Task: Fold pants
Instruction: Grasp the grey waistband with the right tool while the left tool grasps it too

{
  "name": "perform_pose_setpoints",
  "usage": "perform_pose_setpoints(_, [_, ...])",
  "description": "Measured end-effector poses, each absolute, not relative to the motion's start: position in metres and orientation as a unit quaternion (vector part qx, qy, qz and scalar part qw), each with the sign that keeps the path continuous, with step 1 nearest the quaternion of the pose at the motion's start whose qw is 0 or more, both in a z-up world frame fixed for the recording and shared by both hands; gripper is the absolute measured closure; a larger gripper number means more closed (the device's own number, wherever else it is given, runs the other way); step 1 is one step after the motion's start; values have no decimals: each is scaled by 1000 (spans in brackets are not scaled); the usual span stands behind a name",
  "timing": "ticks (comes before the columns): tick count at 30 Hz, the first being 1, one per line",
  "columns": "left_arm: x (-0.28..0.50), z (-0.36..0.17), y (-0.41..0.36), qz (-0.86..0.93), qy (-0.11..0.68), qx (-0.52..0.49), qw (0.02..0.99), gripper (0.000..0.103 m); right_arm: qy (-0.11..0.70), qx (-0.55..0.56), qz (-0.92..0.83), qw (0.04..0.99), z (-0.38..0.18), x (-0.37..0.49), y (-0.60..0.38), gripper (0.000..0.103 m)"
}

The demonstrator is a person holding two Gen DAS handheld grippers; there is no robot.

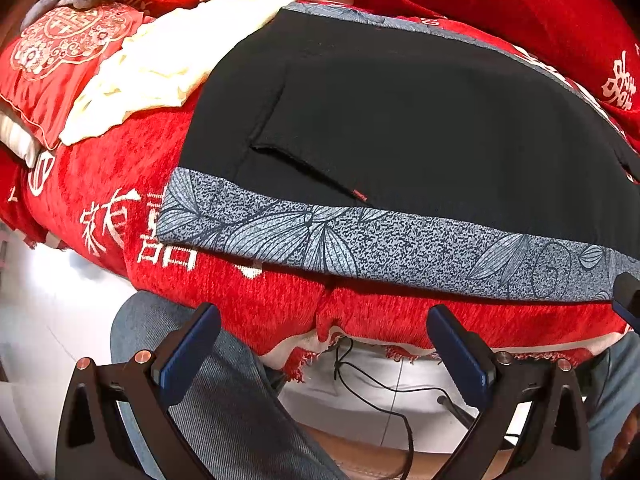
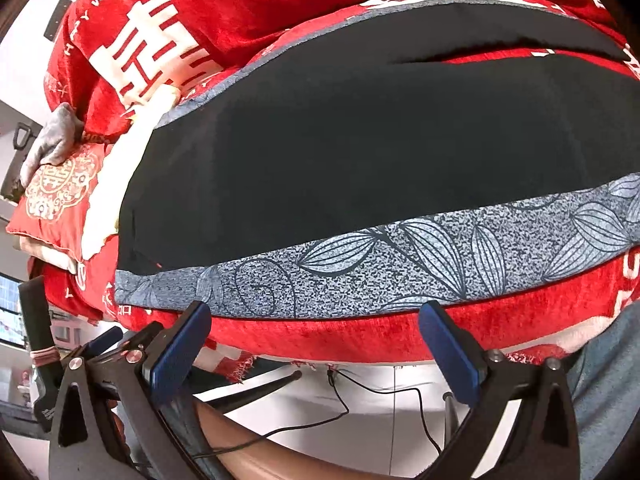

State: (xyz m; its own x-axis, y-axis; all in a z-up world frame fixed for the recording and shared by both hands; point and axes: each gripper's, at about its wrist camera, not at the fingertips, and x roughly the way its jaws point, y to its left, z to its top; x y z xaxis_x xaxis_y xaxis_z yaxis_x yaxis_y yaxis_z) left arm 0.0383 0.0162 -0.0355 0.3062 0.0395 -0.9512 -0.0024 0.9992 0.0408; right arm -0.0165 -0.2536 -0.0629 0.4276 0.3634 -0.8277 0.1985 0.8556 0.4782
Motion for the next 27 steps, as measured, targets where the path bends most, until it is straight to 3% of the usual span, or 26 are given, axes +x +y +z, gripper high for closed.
perform_pose_setpoints(4, [43,-37,25,2,580,-7,815,0,523,286,81,799,-64,-14,-258,0])
perform_pose_setpoints(9, [46,-36,43,-37,554,-59,830,0,485,403,166,758,-74,-8,-276,0])
perform_pose_setpoints(13, [49,-40,50,-83,551,-88,826,0,486,466,227,703,-101,-5,-272,12])
perform_pose_setpoints(15, [48,-41,51,-103,549,-105,823,0,498,479,244,681,-113,-6,-264,19])
perform_pose_setpoints(27, [57,-69,63,-109,572,-184,792,0,483,479,260,685,-140,-7,-259,19])
